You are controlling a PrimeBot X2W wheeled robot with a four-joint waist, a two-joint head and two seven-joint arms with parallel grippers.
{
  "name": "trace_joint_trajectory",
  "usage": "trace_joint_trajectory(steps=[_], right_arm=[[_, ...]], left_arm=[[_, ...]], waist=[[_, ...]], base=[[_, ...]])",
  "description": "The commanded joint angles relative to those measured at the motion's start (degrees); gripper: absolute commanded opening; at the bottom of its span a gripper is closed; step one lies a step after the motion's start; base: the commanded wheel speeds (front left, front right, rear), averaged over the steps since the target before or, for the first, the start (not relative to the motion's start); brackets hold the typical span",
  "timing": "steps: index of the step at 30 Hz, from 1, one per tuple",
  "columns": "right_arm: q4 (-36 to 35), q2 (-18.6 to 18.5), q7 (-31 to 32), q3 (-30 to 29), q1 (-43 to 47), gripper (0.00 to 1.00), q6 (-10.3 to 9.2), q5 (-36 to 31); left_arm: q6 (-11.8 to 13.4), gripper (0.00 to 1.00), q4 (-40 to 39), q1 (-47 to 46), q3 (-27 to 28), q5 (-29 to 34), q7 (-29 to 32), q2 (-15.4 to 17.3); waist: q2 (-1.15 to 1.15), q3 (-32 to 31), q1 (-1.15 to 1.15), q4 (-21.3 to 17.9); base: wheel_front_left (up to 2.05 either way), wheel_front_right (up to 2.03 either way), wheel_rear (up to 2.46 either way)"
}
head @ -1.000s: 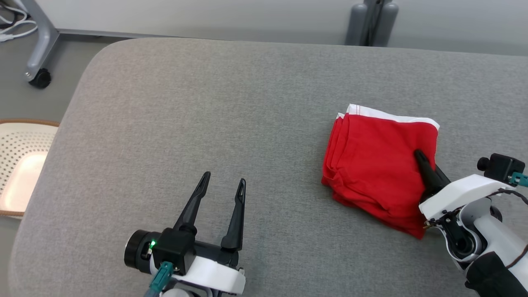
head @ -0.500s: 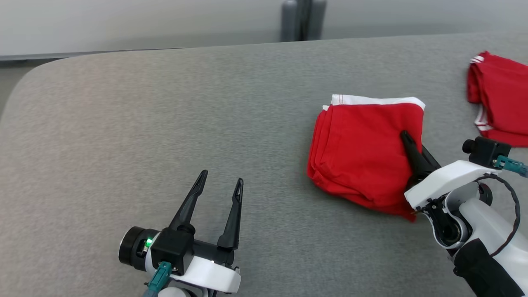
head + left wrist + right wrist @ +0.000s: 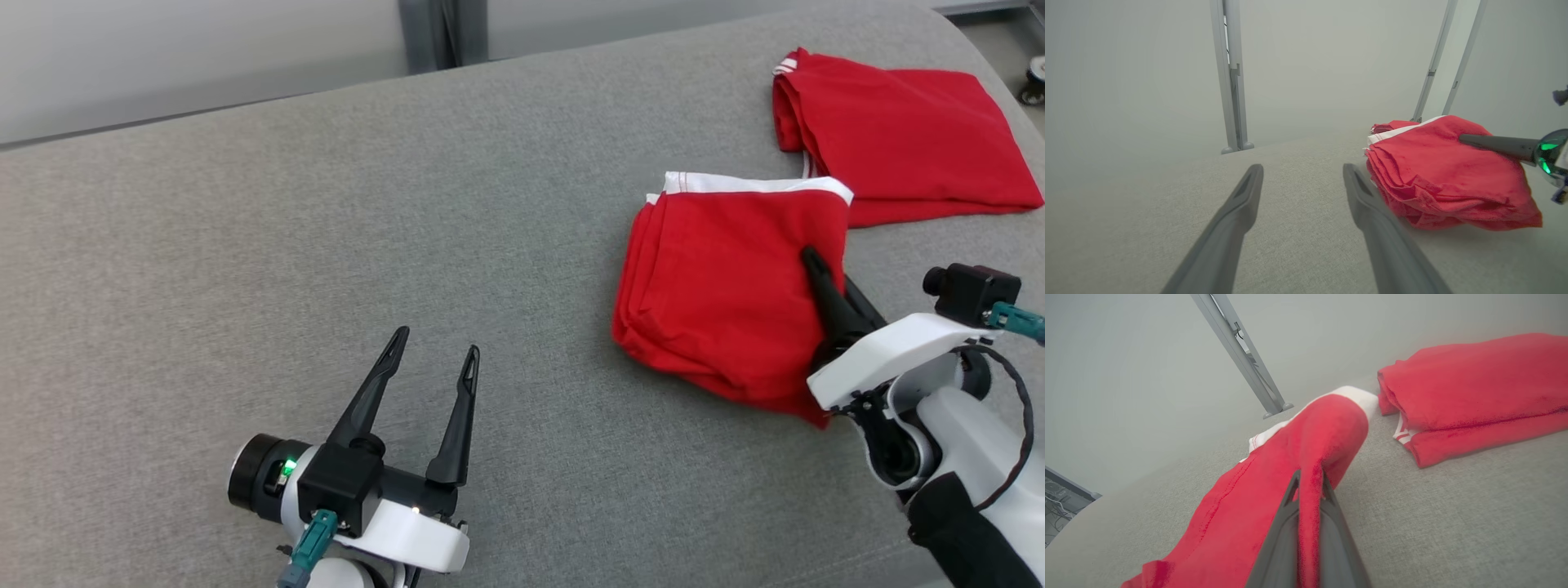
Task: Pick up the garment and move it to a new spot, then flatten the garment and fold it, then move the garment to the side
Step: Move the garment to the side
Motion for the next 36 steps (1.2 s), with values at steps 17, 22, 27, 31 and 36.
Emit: trace_joint_trajectory(steps=[17, 22, 27, 31, 36], right_arm=[[7.07, -12.94, -0.31, 3.59, -16.54, 0.00, 0.05, -18.62], [8.04, -17.99, -0.32, 5.70, -21.32, 0.00, 0.05, -20.80], [8.66, -22.99, -0.32, 6.65, -24.47, 0.00, 0.05, -21.28], [8.51, -26.49, -0.32, 5.87, -26.11, 0.00, 0.05, -20.77], [7.92, -29.61, -0.32, 5.30, -27.75, 0.00, 0.05, -21.55]], left_arm=[[-1.72, 1.00, -0.36, -7.42, -1.23, 2.45, -0.20, 0.50], [-2.17, 1.00, -0.82, -9.09, -1.46, 2.41, -0.20, 0.39], [-2.73, 1.00, -1.22, -11.12, -2.76, 2.06, -0.20, 0.09], [-2.32, 1.00, -2.08, -12.72, -3.10, 2.59, -0.20, 0.02], [-1.34, 1.00, -3.02, -13.97, -2.14, 2.89, 0.04, 0.78]], waist=[[0.00, 10.50, 0.00, 4.68], [0.00, 14.39, 0.00, 6.64], [0.00, 17.30, 0.00, 8.42], [0.00, 18.84, 0.00, 8.96], [0.00, 20.20, 0.00, 8.76]], base=[[0.00, 0.00, 0.00], [0.00, 0.00, 0.00], [0.00, 0.00, 0.00], [0.00, 0.00, 0.00], [0.00, 0.00, 0.00]])
